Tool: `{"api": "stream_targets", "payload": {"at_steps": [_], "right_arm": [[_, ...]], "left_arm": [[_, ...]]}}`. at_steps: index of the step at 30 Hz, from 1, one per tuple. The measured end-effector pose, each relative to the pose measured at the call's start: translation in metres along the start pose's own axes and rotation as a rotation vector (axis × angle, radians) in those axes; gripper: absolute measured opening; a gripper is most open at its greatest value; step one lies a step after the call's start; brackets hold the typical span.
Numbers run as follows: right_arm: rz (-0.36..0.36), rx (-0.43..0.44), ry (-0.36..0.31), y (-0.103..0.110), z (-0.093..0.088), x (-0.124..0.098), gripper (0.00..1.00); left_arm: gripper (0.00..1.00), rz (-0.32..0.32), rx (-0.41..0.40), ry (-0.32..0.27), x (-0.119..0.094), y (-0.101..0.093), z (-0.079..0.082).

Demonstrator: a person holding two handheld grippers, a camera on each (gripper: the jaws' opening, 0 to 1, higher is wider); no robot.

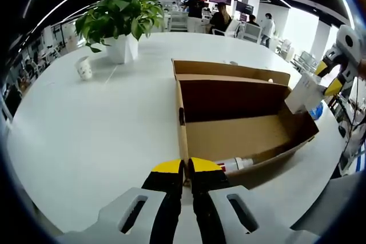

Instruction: Operate the shoe box by opening the lid, removing the specified soft item, and placing it in the target area until the item is outside and the box remains undamaged.

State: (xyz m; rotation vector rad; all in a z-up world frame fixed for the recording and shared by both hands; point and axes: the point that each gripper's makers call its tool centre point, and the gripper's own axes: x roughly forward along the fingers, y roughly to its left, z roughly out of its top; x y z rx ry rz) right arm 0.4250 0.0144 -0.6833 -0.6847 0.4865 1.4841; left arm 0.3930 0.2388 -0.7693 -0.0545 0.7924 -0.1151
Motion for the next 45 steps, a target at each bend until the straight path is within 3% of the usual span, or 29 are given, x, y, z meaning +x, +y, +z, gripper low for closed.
{"api": "stream_targets", "payload": {"at_steps": [16, 45], "right_arm": [[-0.02, -0.005, -0.036, -0.011, 0.001, -0.043, 0.14], [-0.101, 0.0, -0.019, -0.032, -0.025, -0.116, 0.14]], "left_arm": [[0.02, 0.004, 0.004, 0.002, 0.0, 0.0, -0.001], [0.02, 0.003, 0.0, 0.0, 0.0, 0.001, -0.001]]}}
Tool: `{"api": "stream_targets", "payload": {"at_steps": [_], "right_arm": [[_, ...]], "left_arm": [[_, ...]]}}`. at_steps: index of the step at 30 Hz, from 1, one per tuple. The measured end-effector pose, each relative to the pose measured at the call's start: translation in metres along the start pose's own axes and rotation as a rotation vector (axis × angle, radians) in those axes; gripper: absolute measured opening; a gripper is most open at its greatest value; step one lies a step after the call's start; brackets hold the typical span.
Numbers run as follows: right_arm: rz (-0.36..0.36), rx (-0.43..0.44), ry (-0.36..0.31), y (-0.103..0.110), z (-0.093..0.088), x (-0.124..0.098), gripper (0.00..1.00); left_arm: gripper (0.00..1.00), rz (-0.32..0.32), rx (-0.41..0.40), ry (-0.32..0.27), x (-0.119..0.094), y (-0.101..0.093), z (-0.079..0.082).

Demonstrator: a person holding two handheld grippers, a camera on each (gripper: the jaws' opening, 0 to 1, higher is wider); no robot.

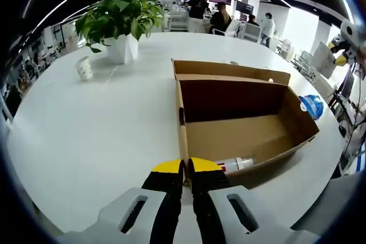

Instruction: Operate the shoe box by opening the lid, removing the specified soft item, and placing it in the target area until the item is outside and the box remains undamaged.

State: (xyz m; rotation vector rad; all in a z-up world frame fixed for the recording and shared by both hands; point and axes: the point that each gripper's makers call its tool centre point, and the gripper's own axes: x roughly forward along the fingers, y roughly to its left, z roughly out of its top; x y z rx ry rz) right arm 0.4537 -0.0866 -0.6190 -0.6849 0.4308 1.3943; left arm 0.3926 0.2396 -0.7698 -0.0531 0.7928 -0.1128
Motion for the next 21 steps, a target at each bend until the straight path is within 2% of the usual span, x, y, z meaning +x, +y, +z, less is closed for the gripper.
{"api": "stream_targets", "payload": {"at_steps": [21], "right_arm": [[-0.075, 0.009, 0.069, -0.036, -0.046, -0.04, 0.14]], "left_arm": [[0.02, -0.003, -0.008, -0.002, 0.001, 0.0, 0.0]]}}
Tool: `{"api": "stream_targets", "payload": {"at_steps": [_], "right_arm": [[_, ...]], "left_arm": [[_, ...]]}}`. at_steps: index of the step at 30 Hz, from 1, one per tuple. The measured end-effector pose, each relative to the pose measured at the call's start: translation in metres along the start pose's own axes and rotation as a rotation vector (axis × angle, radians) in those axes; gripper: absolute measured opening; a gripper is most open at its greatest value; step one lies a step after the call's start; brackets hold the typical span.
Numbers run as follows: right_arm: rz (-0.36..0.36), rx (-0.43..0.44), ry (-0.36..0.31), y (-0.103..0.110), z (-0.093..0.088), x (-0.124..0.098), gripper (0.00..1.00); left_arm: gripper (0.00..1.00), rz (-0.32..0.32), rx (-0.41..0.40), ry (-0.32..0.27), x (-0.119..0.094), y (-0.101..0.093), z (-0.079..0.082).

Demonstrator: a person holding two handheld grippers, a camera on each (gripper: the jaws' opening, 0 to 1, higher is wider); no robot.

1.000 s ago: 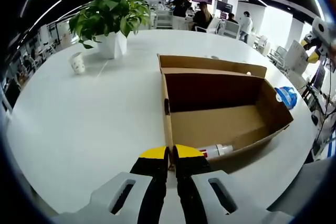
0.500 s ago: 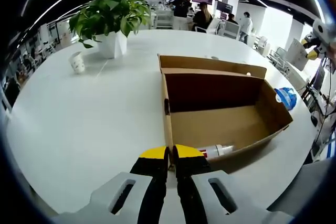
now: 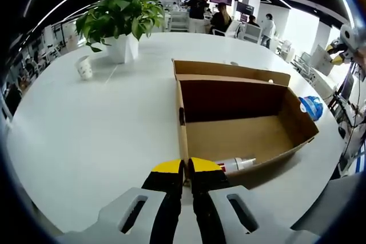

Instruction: Operate the shoe box by opening the lid, removing the specified soft item, and placing it in the target area until the item is outside and the box remains undamaged.

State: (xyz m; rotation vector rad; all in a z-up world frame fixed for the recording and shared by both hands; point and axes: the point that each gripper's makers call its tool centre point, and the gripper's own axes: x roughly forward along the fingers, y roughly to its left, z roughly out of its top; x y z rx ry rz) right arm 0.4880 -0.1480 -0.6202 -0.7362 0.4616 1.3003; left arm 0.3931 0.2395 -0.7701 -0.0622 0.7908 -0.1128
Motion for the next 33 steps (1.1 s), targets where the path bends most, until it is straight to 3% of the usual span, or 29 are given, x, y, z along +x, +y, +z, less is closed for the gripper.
{"api": "stream_targets", "payload": {"at_steps": [23, 33], "right_arm": [[-0.04, 0.018, 0.108, -0.031, -0.061, -0.013, 0.14], [-0.043, 0.02, 0.157, -0.033, -0.083, -0.01, 0.14]], "left_arm": [[0.02, 0.0, 0.0, 0.0, 0.001, 0.001, 0.001], [0.02, 0.001, 0.003, 0.001, 0.002, 0.002, 0.002]]}}
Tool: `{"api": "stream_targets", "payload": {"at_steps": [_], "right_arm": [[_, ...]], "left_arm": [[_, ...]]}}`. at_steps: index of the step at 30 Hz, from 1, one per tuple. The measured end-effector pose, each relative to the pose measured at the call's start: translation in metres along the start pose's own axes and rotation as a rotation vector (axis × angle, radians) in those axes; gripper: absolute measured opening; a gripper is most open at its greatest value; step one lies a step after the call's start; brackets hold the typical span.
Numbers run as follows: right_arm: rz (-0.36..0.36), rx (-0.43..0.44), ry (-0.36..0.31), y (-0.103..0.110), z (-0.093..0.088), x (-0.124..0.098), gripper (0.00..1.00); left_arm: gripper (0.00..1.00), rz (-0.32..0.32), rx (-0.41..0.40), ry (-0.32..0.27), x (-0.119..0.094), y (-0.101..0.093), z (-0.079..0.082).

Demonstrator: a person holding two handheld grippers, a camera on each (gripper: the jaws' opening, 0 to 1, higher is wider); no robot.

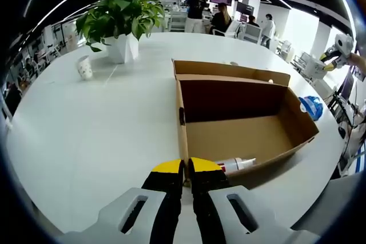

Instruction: Operate the shoe box by opening the lid, removing the specified soft item, and placing it in the target area until the item is outside and the box remains undamaged.

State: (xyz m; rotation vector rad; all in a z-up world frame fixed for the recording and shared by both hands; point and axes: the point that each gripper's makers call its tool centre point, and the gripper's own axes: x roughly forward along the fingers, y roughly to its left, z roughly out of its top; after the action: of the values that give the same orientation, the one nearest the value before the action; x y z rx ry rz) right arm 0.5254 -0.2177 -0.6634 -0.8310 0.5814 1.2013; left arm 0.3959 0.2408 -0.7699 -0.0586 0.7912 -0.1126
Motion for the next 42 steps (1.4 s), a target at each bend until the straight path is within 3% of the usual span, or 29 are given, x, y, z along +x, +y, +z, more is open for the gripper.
{"api": "stream_targets", "payload": {"at_steps": [25, 42], "right_arm": [[-0.009, 0.071, 0.091, -0.011, -0.063, 0.025, 0.14], [0.021, 0.066, 0.186, -0.012, -0.102, 0.048, 0.14]], "left_arm": [[0.02, 0.004, 0.008, 0.0, 0.0, 0.001, 0.0], [0.02, 0.004, 0.008, 0.004, 0.001, 0.0, -0.001]]}}
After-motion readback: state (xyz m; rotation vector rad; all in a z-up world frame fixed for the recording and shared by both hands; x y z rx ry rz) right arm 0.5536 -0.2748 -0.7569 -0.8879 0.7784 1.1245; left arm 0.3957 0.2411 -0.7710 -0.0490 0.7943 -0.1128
